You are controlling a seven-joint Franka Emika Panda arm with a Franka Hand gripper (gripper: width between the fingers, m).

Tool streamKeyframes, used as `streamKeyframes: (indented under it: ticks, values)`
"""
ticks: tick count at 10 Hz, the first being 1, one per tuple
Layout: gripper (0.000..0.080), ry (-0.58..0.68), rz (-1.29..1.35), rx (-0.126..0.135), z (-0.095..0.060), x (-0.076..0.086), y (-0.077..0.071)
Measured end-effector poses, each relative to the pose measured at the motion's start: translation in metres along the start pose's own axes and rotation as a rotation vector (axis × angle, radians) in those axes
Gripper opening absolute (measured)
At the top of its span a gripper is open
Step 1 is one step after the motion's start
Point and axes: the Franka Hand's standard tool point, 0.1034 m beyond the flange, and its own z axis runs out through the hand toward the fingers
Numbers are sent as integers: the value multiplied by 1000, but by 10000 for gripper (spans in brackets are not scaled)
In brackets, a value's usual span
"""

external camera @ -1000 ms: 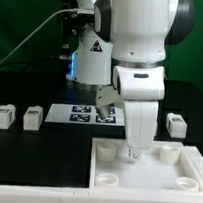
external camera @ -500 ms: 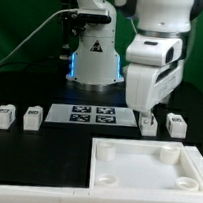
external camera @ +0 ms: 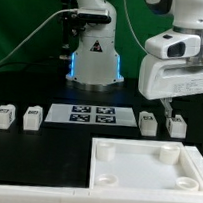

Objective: Assemble one leg

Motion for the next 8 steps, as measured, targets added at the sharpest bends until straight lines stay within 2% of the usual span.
streamKeyframes:
  ticks: [2,4,5,6,8]
  values:
    - [649,-1,96,1,0,-1,0]
    - [649,-61,101,-2,2,-5,1]
    - [649,-122,152,16,4,-6,3]
    - [649,-265,180,23,3,-12,4]
    - [649,-505,249,82,4,-8,7]
